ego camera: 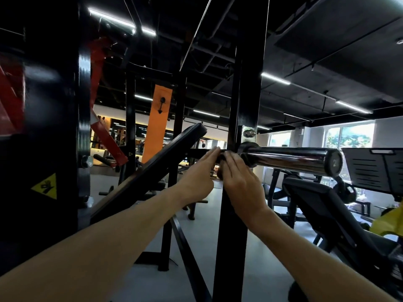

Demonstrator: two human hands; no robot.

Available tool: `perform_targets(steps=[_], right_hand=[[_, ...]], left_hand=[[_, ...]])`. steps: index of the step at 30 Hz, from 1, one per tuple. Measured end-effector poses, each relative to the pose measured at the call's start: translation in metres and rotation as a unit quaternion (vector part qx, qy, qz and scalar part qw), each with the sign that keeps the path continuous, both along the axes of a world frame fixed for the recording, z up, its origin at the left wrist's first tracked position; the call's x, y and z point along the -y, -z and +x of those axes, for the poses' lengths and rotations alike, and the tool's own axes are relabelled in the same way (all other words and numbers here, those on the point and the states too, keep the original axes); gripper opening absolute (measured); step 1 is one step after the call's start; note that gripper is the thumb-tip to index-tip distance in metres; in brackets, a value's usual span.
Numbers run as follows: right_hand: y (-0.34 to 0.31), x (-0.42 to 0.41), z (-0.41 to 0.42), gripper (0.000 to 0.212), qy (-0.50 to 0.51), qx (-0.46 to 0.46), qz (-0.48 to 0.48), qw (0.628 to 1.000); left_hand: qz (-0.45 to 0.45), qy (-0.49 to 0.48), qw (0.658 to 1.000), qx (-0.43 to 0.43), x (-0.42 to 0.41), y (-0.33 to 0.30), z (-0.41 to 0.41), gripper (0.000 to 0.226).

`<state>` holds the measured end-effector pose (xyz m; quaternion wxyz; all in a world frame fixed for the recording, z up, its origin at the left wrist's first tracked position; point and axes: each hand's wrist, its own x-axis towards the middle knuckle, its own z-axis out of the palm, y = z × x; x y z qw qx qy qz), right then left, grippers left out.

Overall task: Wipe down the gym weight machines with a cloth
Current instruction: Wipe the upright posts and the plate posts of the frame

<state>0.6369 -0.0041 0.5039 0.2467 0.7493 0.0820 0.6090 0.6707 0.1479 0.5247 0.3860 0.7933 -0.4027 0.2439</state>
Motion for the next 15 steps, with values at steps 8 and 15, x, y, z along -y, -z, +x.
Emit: perform_targets(steps=[8,15], right_hand=[[0.017,0.014,0.003,0.048,0.090,0.008,-0.061,0.994],[0.053,0.026,-0.005,0.043,-0.055,-0.024,0.015,0.998]], left_hand=[[0.030,0.036,0.999,0.009,0.004,0.008,-0.005,0.097],[0.020,0.034,0.999,0.002,0.003,0.002,-0.011,0.095]])
